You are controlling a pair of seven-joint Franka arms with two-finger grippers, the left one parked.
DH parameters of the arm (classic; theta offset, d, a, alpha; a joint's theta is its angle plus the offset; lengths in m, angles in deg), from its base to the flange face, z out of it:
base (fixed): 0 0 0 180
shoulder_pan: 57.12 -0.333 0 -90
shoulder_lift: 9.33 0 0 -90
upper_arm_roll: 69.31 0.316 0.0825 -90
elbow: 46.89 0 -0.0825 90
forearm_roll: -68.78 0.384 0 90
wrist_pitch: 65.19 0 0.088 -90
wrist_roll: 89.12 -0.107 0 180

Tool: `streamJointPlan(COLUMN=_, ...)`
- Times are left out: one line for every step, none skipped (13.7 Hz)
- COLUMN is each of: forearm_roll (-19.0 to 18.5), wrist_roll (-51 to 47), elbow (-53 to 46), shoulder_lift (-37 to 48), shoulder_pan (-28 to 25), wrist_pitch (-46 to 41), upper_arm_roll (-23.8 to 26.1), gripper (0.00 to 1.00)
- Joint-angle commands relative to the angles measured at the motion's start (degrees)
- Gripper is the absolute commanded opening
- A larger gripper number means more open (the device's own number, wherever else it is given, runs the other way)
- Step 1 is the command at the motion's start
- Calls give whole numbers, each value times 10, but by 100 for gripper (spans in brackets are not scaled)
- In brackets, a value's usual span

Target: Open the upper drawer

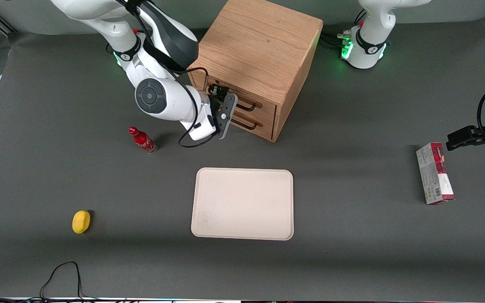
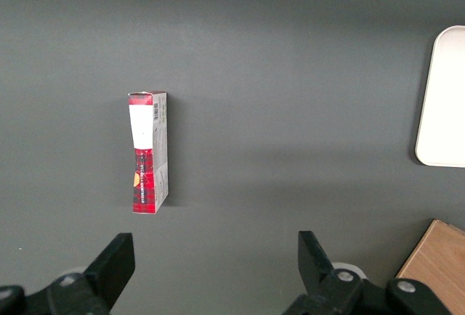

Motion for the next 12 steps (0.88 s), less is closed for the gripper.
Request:
streamJointPlan(forearm_roll=9, wrist_roll=10, elbow=19, shoulder_lift=9, shoulder_pan=-6, wrist_pitch=15, upper_arm_roll=2, gripper=100)
streamJointPlan(forearm_roll=9, wrist_roll=8, elbow=20, shoulder_lift=9, shoulder_pan=-7, wrist_pitch=15, upper_arm_roll=2, gripper=100)
streamJointPlan(forearm_roll=9, wrist_roll=7, elbow=22, shoulder_lift=9, shoulder_pan=-7, wrist_pitch=15, upper_arm_roll=2, gripper=100)
streamJointPlan(forearm_roll=9, wrist_roll=7, elbow=23, shoulder_lift=9, shoulder_pan=-7, wrist_pitch=15, upper_arm_roll=3, gripper=100)
streamJointPlan(forearm_roll=9, wrist_roll=7, elbow=24, shoulder_lift=9, shoulder_pan=-8, wrist_pitch=17, upper_arm_roll=3, gripper=100)
streamJointPlan(forearm_roll=7, wrist_roll=7, elbow=24, shoulder_lift=9, shoulder_pan=-8, wrist_pitch=19, upper_arm_roll=3, gripper=100)
streamJointPlan(forearm_roll=-1, wrist_roll=7, elbow=24, shoulder_lift=4, shoulder_pan=-8, wrist_pitch=23, upper_arm_roll=3, gripper=100)
streamJointPlan(forearm_roll=-9, wrist_roll=7, elbow=23, shoulder_lift=-4, shoulder_pan=-8, wrist_pitch=31, upper_arm_roll=3, gripper=100)
streamJointPlan(forearm_roll=-15, wrist_roll=7, elbow=23, shoulder_lift=-9, shoulder_pan=-8, wrist_pitch=40, upper_arm_roll=3, gripper=100)
streamJointPlan(forearm_roll=-17, wrist_roll=8, elbow=22, shoulder_lift=-18, shoulder_pan=-7, wrist_pitch=49, upper_arm_roll=3, gripper=100)
streamJointPlan(forearm_roll=-27, wrist_roll=8, elbow=18, shoulder_lift=-25, shoulder_pan=-7, wrist_pitch=55, upper_arm_roll=3, gripper=100)
streamJointPlan(forearm_roll=-41, wrist_roll=9, elbow=11, shoulder_lift=-33, shoulder_pan=-4, wrist_pitch=56, upper_arm_roll=2, gripper=100)
